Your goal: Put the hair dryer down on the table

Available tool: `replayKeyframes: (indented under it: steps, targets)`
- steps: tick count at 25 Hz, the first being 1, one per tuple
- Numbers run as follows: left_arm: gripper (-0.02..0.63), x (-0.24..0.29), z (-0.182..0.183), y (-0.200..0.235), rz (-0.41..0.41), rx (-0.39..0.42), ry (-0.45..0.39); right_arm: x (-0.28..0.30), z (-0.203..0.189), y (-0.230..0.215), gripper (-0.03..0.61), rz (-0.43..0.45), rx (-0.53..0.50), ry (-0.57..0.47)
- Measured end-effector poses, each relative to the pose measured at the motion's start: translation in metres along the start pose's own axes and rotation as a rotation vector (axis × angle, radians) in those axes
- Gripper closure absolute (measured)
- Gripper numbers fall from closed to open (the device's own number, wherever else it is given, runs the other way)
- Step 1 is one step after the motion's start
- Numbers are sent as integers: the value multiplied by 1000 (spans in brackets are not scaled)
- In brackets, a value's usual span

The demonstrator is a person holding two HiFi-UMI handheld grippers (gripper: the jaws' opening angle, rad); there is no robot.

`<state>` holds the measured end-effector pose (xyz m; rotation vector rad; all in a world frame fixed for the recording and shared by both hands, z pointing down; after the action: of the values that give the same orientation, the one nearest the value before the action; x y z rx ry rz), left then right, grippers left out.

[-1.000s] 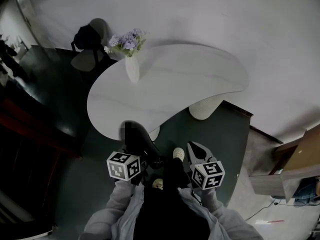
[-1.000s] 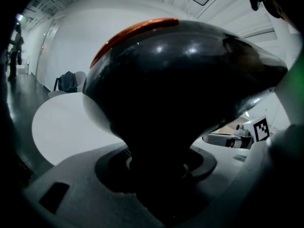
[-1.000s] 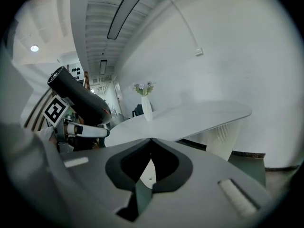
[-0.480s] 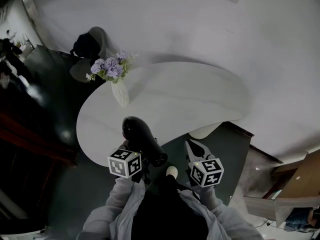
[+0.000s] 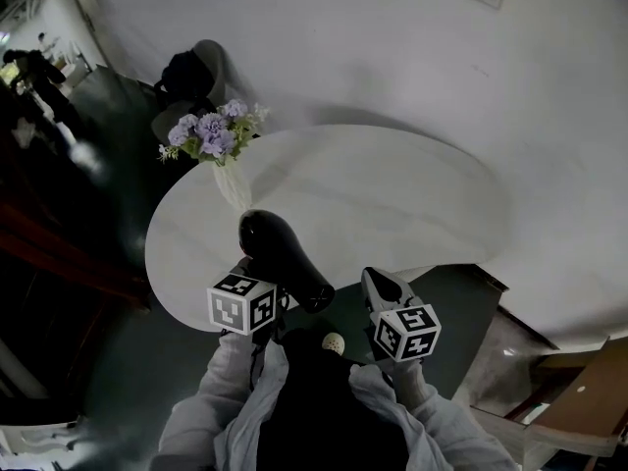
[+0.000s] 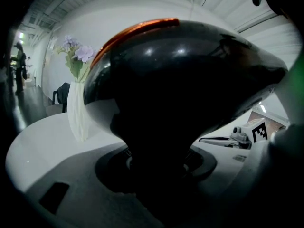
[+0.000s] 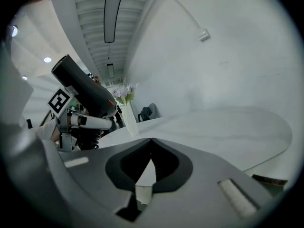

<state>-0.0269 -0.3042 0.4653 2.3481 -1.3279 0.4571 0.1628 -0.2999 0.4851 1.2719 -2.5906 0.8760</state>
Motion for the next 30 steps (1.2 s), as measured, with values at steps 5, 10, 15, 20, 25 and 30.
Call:
replayKeyframes:
  steps: [5, 10, 15, 20, 25, 30]
  targets:
    - [360, 6, 15, 13, 25, 6, 66, 11, 11, -6, 569, 33, 24, 9]
    - [360, 34, 29, 38, 29, 56, 145, 25, 21, -18, 569, 36, 44, 11]
    - [360, 80, 34, 55, -30, 13, 197, 48, 31, -41, 569, 23, 65, 57]
    - [360, 130, 36, 82, -25, 25, 267, 84, 49, -60, 569, 18, 84, 93]
    - [360, 175, 25, 112, -22, 22, 322, 120, 54, -75, 569, 5, 111, 128]
    - [360, 211, 15, 133, -20, 3, 353, 144, 51, -94, 569, -28, 129, 180]
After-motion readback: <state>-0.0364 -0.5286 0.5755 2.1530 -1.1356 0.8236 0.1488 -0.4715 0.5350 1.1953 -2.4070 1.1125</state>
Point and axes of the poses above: the fingertips, and each gripper's own axes: x forward along the fingers, y to its left, z out of its top, the point moved 4 cm from there along -x, backward along the fingers, and after that the axes turned 10 degrees about x, right-handed, at the moved point
